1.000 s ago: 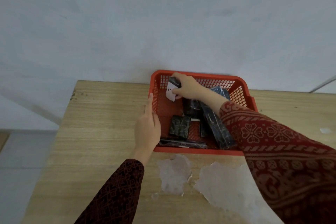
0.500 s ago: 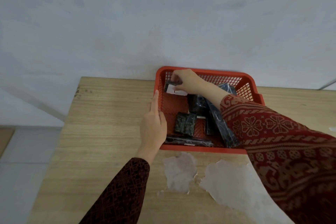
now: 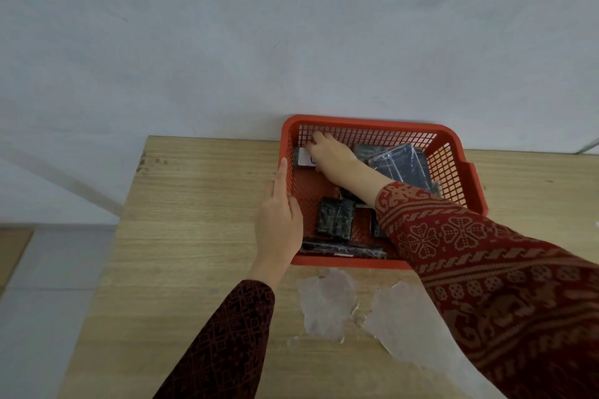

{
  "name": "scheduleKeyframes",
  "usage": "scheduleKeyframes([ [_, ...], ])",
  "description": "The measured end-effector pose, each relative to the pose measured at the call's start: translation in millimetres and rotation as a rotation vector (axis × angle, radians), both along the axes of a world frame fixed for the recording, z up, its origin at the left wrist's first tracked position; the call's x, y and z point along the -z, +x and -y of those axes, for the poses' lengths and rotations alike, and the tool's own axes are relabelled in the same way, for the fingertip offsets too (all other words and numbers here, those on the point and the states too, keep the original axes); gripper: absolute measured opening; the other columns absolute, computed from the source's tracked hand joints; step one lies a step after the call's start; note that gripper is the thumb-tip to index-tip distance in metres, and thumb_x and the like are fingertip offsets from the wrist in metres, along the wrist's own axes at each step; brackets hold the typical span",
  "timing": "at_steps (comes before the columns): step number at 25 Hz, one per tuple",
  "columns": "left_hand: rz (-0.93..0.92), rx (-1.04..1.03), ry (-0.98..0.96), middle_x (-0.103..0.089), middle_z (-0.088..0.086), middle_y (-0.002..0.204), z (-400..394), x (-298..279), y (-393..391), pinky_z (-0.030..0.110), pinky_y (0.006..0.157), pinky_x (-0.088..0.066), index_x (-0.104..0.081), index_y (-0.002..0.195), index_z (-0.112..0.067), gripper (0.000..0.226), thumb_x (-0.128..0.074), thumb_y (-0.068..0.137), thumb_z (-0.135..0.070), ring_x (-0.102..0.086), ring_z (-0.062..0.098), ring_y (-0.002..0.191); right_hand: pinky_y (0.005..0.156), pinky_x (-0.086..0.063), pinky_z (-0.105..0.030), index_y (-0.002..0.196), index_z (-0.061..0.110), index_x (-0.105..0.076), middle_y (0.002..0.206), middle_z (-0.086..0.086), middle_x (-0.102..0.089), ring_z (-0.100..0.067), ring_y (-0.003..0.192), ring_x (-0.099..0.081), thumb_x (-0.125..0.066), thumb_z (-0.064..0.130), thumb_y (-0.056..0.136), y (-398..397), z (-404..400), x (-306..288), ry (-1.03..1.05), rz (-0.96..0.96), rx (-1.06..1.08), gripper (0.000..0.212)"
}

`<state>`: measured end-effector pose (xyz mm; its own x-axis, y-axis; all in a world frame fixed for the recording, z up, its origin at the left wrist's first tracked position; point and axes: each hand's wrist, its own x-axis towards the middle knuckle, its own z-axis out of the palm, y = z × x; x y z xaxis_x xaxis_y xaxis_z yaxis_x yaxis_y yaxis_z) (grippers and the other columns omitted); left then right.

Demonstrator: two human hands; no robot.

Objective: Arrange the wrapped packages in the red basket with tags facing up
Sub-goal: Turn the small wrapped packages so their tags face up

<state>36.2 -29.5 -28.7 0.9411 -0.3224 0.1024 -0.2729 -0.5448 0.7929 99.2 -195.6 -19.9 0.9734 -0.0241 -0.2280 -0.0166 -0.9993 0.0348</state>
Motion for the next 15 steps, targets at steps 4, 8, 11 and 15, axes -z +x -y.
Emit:
scheduleKeyframes([
  [4, -0.002, -0.002, 0.008, -0.055, 0.007, 0.122, 0, -2, -1, 0.03, 0.065, -0.051, -0.019, 0.15, -0.026, 0.061, -0.037, 0.094, -0.007, -0.056, 0.014, 0.075, 0.096, -0.047, -0.046, 0.131, 0.001, -0.044, 0.131, -0.02, -0.048, -0.036, 0.119, -0.05, -0.044, -0.003, 0.091, -11, 0, -3, 0.029, 0.017, 0.005, 0.04],
  [8, -0.011, 0.0, 0.015, -0.054, 0.008, 0.122, 1, -4, -2, 0.031, 0.063, -0.051, -0.019, 0.15, -0.025, 0.061, -0.038, 0.094, -0.006, -0.057, 0.016, 0.072, 0.09, -0.048, -0.044, 0.13, 0.007, -0.046, 0.125, -0.016, -0.052, -0.034, 0.112, -0.055, -0.058, 0.001, 0.083, -31, 8, -31, -0.029, -0.037, -0.244, 0.048],
  [11, -0.016, -0.006, 0.02, -0.054, 0.009, 0.124, 2, -4, -1, 0.031, 0.06, -0.051, -0.019, 0.15, -0.025, 0.061, -0.038, 0.095, -0.006, -0.057, 0.018, 0.069, 0.102, -0.043, -0.042, 0.131, 0.012, -0.047, 0.134, -0.011, -0.051, -0.029, 0.123, -0.049, -0.072, 0.007, 0.073, -62, 12, -38, -0.078, -0.04, -0.54, 0.063],
  [15, 0.005, -0.004, 0.034, -0.054, 0.009, 0.12, 1, -3, -2, 0.029, 0.057, -0.049, -0.019, 0.15, -0.026, 0.061, -0.038, 0.095, -0.008, -0.054, 0.017, 0.065, 0.108, -0.036, -0.04, 0.143, 0.018, -0.033, 0.151, -0.011, -0.033, -0.029, 0.135, -0.035, -0.057, 0.003, 0.086, -106, 4, -11, -0.137, -0.21, -0.646, 0.063],
])
